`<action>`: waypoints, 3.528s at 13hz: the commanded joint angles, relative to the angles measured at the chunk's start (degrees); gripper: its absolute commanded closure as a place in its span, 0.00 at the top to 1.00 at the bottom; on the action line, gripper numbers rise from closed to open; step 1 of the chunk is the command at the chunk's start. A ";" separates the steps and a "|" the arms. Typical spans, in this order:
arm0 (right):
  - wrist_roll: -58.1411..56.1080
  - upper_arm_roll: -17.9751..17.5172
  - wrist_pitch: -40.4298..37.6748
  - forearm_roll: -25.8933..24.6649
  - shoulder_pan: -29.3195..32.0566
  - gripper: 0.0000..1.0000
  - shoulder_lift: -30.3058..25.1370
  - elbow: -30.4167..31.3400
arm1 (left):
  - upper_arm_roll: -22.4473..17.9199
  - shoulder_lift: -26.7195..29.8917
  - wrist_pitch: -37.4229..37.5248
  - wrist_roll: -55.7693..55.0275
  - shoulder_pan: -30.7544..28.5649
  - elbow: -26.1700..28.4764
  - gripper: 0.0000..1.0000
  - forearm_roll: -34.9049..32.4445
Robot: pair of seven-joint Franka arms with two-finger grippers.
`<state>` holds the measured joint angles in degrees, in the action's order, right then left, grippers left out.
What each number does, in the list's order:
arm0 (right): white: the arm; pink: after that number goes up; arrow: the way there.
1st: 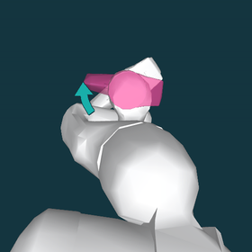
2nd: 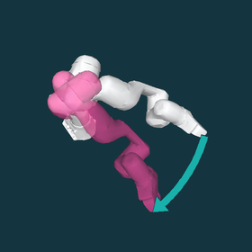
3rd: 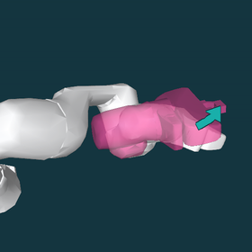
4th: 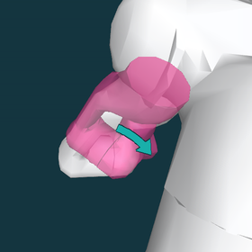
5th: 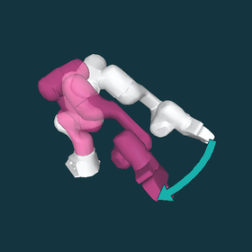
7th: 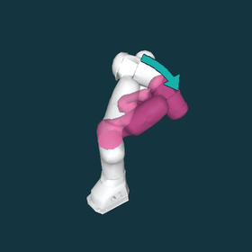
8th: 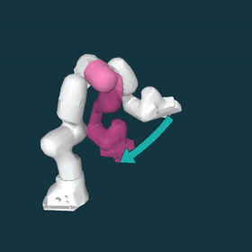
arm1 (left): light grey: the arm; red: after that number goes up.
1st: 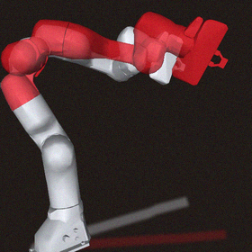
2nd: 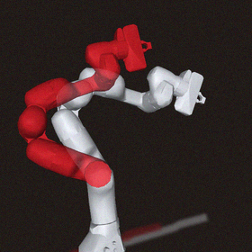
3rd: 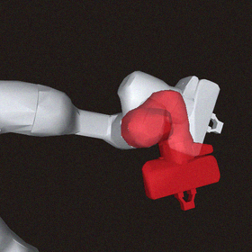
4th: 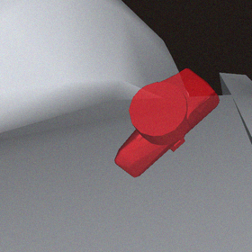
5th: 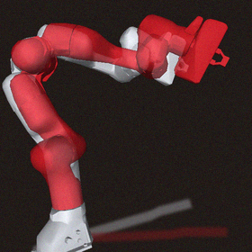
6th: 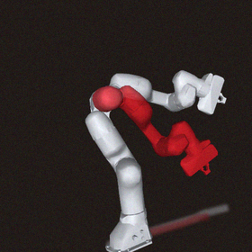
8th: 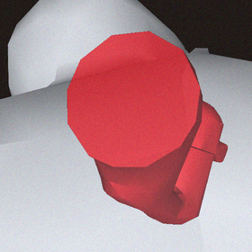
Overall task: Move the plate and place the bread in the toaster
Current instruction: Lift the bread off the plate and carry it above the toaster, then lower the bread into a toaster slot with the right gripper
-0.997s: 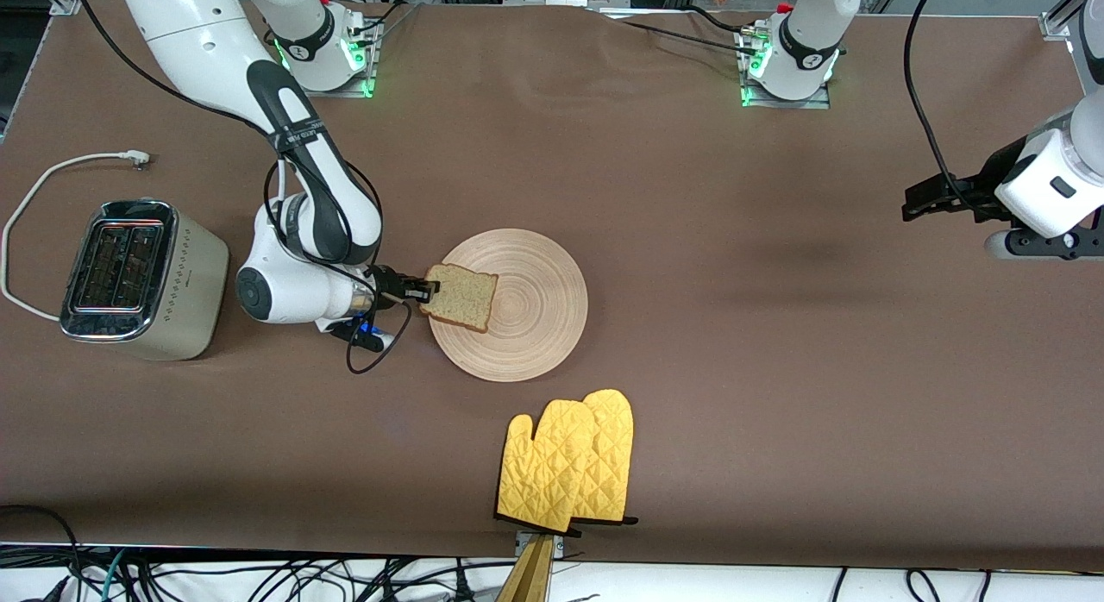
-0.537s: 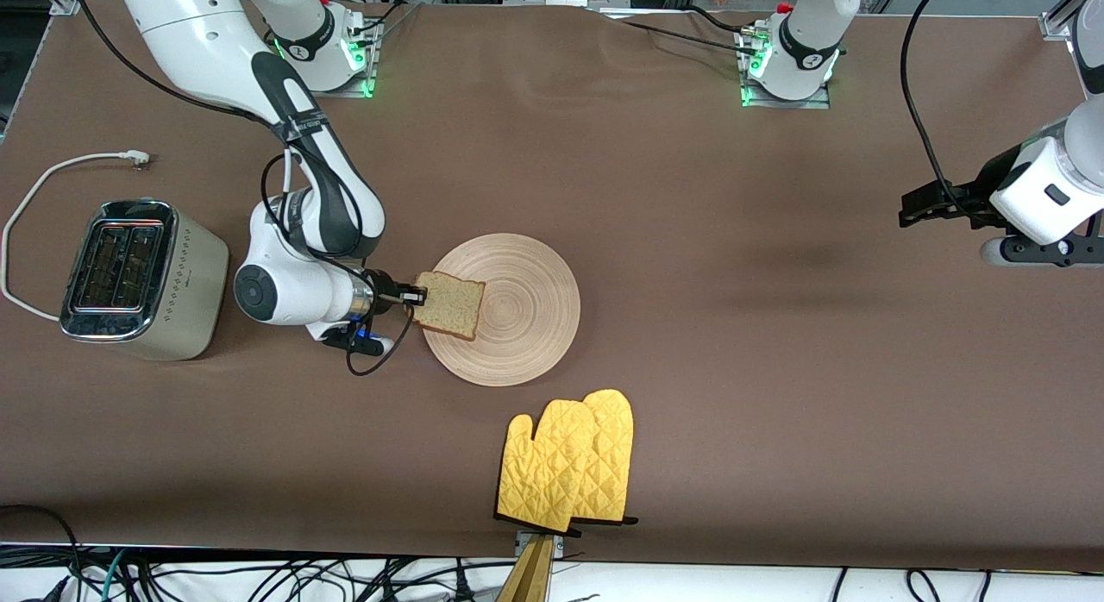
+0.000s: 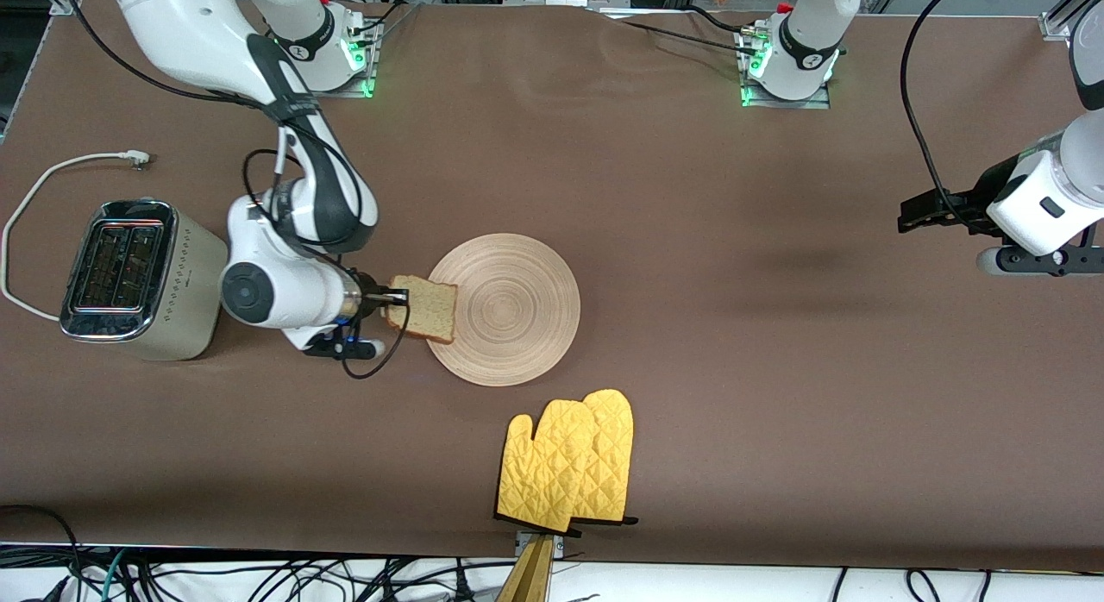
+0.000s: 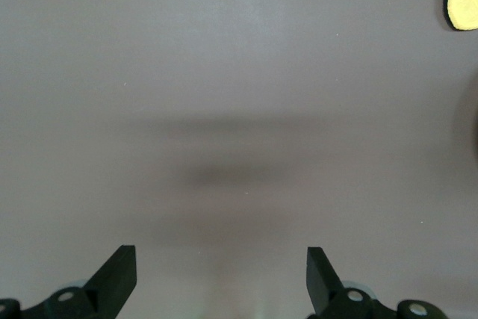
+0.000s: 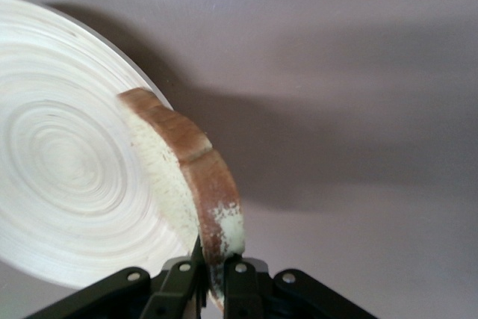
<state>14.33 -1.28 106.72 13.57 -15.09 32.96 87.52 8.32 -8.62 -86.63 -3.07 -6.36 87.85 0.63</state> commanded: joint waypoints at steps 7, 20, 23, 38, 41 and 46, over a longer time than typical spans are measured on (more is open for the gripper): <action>-4.91 8.74 -21.71 -5.80 0.94 0.00 -11.58 -9.20 | 2.21 4.49 -2.30 -0.88 0.21 2.15 1.00 -0.80; -23.72 24.13 -25.69 -23.85 6.46 0.00 -11.43 -9.12 | 3.46 4.58 -1.43 2.11 -0.31 0.13 1.00 -0.72; -26.89 24.22 -23.84 -24.20 9.63 0.00 -9.76 -9.03 | 3.54 4.75 -1.69 2.11 0.30 0.22 1.00 -0.63; -33.06 24.13 -18.74 -18.59 13.77 0.00 -3.69 -8.50 | -7.27 10.73 -3.01 2.20 11.90 4.61 1.00 -0.80; -33.32 24.13 -16.99 -18.05 14.64 0.00 -2.90 -8.50 | -7.09 10.47 -3.10 2.19 11.81 4.53 1.00 -0.80; -33.24 24.13 -16.02 -14.29 15.35 0.00 -1.67 -8.50 | -7.09 9.85 -3.46 2.28 11.37 4.17 1.00 -0.80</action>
<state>-18.56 23.04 89.81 -3.23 -0.72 31.20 78.87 1.14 2.27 -90.91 -1.22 4.96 94.03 0.61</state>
